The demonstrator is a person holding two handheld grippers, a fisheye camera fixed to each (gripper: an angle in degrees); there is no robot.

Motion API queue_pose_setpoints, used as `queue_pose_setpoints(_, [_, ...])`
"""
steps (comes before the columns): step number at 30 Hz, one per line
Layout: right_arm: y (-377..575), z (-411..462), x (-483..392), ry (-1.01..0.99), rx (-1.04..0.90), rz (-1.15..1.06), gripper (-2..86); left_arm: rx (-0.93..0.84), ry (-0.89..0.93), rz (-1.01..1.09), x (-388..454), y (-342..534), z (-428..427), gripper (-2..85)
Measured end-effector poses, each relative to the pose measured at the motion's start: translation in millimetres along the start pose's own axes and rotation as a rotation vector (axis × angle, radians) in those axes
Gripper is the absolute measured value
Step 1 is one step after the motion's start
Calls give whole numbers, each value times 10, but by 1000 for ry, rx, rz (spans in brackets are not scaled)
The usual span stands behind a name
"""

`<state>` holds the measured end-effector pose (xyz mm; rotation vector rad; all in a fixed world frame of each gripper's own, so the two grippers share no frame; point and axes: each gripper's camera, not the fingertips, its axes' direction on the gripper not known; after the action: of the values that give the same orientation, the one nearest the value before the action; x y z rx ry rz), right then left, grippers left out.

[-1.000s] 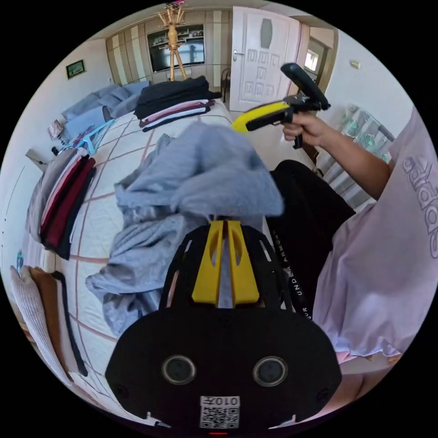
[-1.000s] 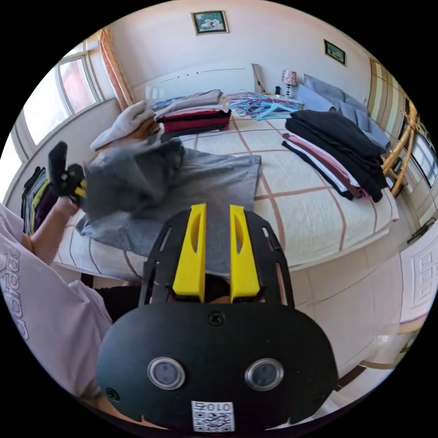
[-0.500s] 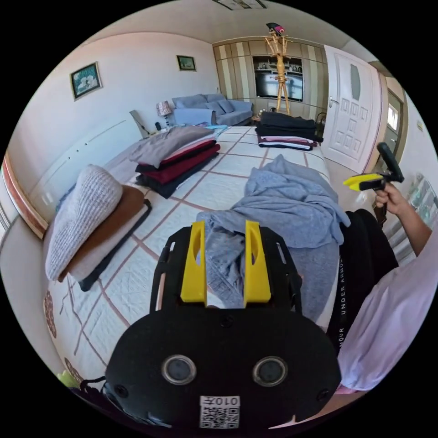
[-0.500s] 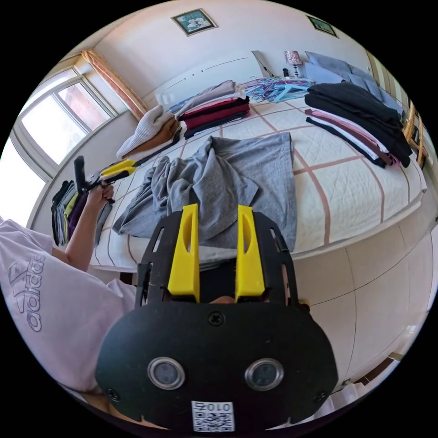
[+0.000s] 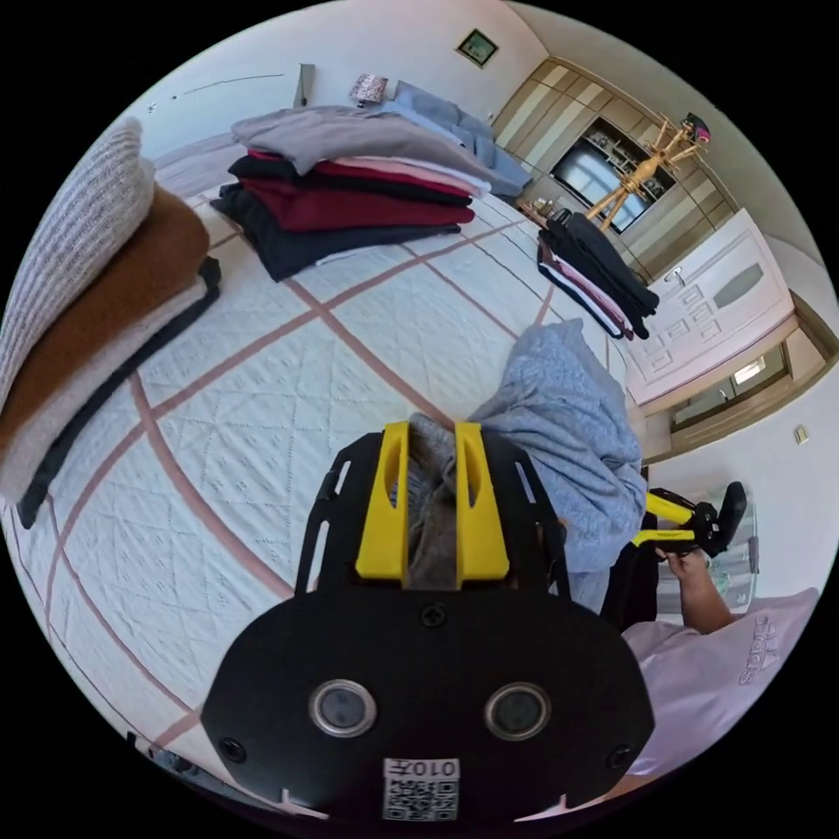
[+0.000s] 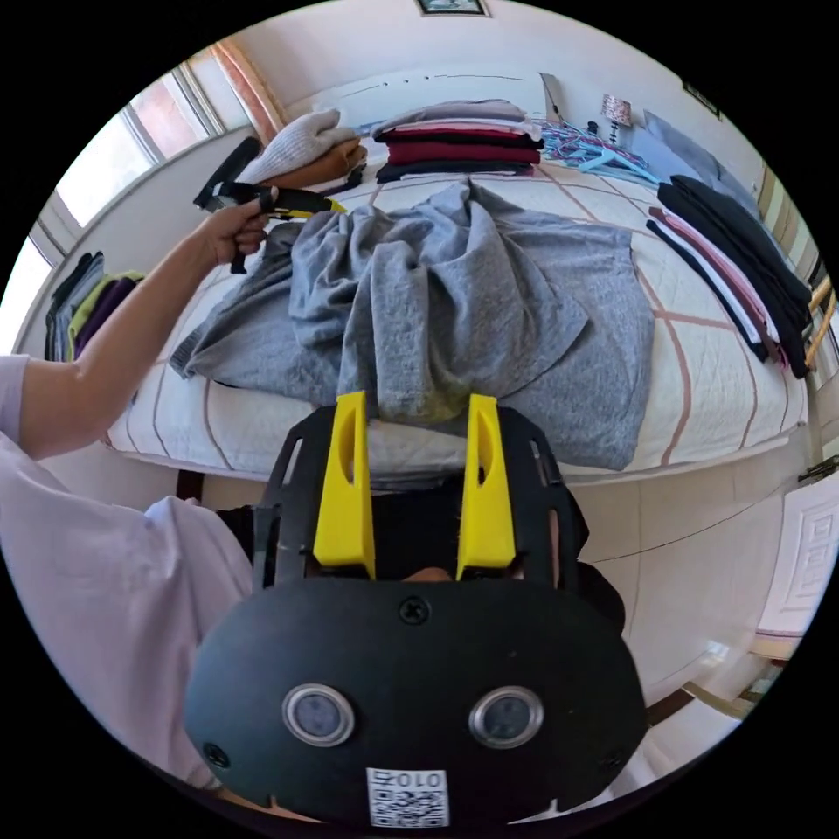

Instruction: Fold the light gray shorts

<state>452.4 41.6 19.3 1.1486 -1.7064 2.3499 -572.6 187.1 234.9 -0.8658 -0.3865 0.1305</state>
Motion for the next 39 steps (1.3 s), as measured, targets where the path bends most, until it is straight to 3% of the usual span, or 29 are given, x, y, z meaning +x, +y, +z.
queue_pose_setpoints(2, [-70, -23, 0, 40, 0, -11, 54, 41, -30, 9, -14, 153, -149, 68])
queue_pose_setpoints(8, [-508, -727, 334, 148, 7, -72, 46, 344, -32, -95, -288, 1046, -1313, 42])
queue_pose_setpoints(11, [-827, -987, 652, 134, 14, -19, 53, 398, -56, -159, -376, 1616, -1619, 36])
queue_pose_setpoints(14, [-1081, -998, 938, 135, 132, 84, 86, 387, -103, -281, -579, 2084, -1515, 36])
queue_pose_setpoints(17, [-1222, -798, 1095, 123, 30, 164, 118, 372, -66, -420, -876, 2477, -1265, 39])
queue_pose_setpoints(20, [-1085, -801, 1089, 75, 83, 200, 123, 369, -39, -484, -1026, 2775, -1096, 42])
queue_pose_setpoints(31, [-878, -479, 973, -9, 39, 177, 106, 416, 69, -514, -1225, 3190, -942, 49])
queue_pose_setpoints(35, [-1020, -446, 860, 73, -27, 98, 44, 399, 138, -511, -1313, 3348, -933, 45])
queue_pose_setpoints(39, [-1321, -779, 904, 79, -24, -19, 34, 471, 211, -482, -1378, 3394, -1076, 42])
